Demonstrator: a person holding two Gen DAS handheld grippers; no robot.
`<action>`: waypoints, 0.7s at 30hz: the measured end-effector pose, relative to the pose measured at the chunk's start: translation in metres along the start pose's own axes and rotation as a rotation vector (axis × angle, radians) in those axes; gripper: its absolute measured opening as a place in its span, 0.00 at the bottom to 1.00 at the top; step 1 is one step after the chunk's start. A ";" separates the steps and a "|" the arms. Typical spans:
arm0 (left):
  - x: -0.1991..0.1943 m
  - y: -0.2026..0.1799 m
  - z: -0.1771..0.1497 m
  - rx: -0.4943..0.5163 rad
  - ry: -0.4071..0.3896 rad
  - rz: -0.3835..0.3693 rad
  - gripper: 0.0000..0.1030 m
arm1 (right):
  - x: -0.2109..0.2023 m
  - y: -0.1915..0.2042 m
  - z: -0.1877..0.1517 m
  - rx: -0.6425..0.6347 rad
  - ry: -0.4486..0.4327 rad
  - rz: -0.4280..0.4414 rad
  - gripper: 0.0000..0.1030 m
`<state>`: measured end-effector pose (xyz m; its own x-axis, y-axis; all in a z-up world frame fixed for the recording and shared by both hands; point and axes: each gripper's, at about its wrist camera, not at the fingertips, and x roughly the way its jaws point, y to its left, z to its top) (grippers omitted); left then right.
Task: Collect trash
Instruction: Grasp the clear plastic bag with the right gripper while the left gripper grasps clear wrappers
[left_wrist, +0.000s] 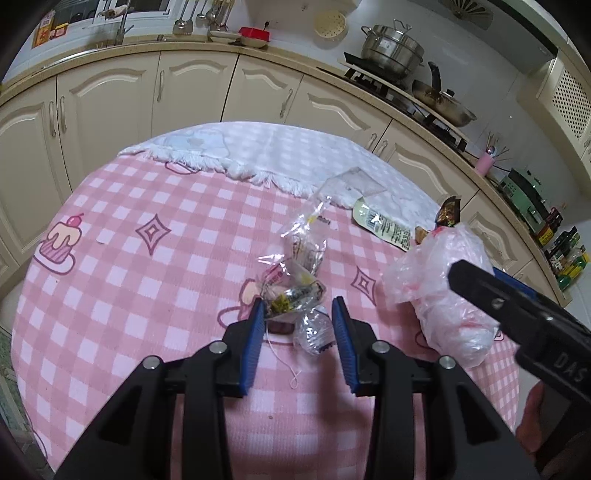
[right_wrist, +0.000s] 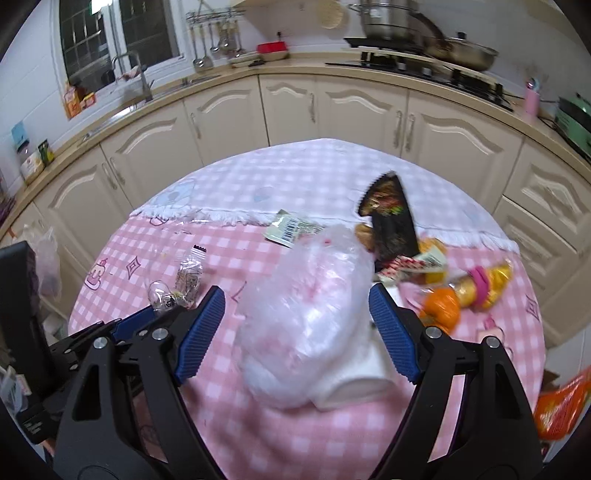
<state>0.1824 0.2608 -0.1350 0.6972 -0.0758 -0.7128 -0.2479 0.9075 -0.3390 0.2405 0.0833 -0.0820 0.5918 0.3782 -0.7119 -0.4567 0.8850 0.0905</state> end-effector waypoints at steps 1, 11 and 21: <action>0.000 0.001 0.000 -0.002 -0.001 -0.002 0.35 | 0.002 0.002 0.000 -0.011 0.000 0.006 0.54; -0.004 0.003 0.003 -0.007 -0.041 0.000 0.35 | 0.003 0.011 -0.008 -0.011 -0.008 0.083 0.33; -0.030 -0.024 -0.001 0.111 -0.153 0.079 0.35 | -0.031 -0.008 -0.011 0.059 -0.078 0.086 0.33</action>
<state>0.1668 0.2403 -0.1065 0.7749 0.0534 -0.6298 -0.2361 0.9488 -0.2100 0.2189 0.0615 -0.0685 0.6030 0.4710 -0.6439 -0.4696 0.8620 0.1908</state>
